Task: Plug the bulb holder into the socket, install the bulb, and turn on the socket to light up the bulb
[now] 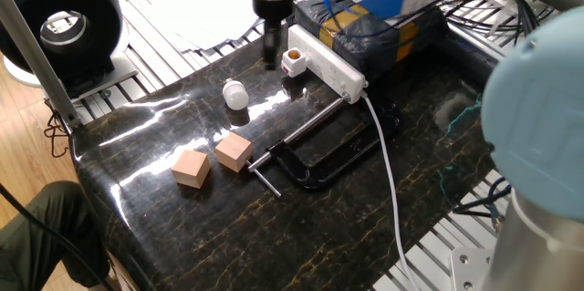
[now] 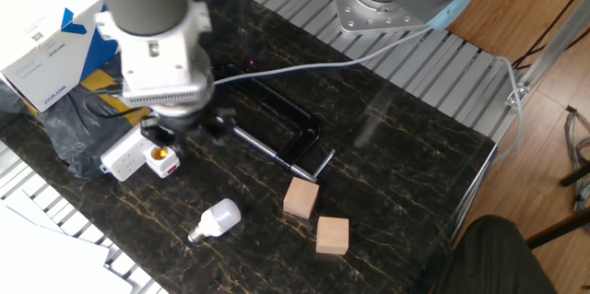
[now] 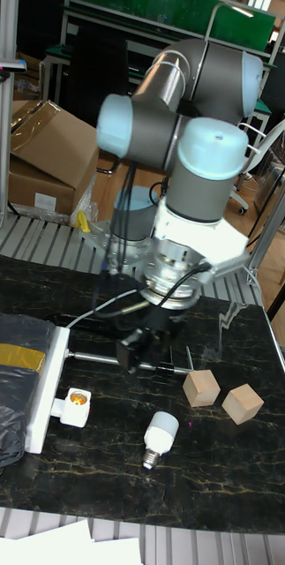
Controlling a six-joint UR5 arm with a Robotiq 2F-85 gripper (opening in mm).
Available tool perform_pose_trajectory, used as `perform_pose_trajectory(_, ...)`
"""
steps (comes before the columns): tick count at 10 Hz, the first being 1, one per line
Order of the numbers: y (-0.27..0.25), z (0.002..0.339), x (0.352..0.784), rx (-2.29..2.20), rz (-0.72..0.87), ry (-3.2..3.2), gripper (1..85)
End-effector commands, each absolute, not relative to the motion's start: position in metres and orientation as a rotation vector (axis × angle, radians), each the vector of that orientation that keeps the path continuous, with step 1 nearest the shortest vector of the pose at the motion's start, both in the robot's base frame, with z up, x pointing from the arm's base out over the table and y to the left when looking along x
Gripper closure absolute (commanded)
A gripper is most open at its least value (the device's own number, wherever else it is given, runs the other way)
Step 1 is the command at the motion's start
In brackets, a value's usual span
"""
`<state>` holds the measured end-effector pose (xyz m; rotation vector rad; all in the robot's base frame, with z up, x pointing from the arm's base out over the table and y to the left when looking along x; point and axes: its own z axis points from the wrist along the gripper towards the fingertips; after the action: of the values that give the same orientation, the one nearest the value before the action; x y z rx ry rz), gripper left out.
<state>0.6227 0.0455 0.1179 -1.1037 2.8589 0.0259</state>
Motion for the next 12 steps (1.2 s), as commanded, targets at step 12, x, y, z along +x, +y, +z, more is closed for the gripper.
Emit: perform_pose_trajectory(12,0.097,0.088,0.672,-0.092,0.02,2.921,17.0)
